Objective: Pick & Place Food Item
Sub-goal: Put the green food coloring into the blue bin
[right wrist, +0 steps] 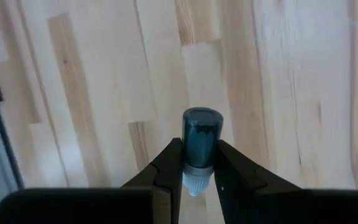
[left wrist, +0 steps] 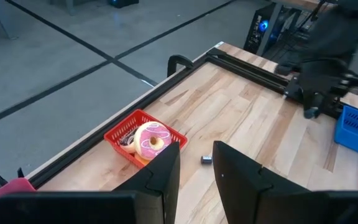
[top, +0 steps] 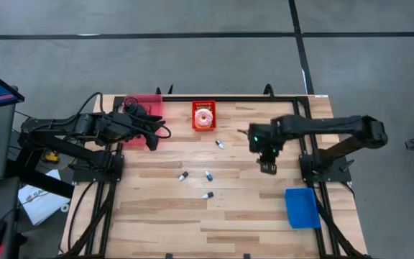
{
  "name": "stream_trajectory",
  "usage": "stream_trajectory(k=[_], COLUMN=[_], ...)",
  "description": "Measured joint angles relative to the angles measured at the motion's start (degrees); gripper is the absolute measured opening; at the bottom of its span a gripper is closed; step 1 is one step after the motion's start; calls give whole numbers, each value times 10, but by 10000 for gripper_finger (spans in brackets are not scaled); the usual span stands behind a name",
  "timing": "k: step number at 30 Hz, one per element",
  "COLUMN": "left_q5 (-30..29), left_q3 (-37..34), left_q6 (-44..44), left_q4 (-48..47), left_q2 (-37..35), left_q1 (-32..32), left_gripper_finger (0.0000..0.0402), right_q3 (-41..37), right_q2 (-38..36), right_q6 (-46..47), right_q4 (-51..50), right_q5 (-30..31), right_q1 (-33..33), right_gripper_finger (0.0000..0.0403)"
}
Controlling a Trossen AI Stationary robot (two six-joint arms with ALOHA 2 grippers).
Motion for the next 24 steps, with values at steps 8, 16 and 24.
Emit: stream_trajectory(k=[8, 16, 24], left_q5=[1, 26, 31], left_q3=[0, 0, 0], left_q6=[0, 21, 30], left_q4=[1, 27, 35], left_q2=[0, 0, 0], left_q1=[0, 0, 0], left_gripper_finger=[92, 92, 92], right_q3=[-87, -167, -183], right_q2=[-66, -126, -135], right_q6=[233, 496, 672], right_q4=[-7, -2, 1], right_q5=[59, 61, 78], right_q1=[183, 369, 516], right_gripper_finger=[67, 67, 67])
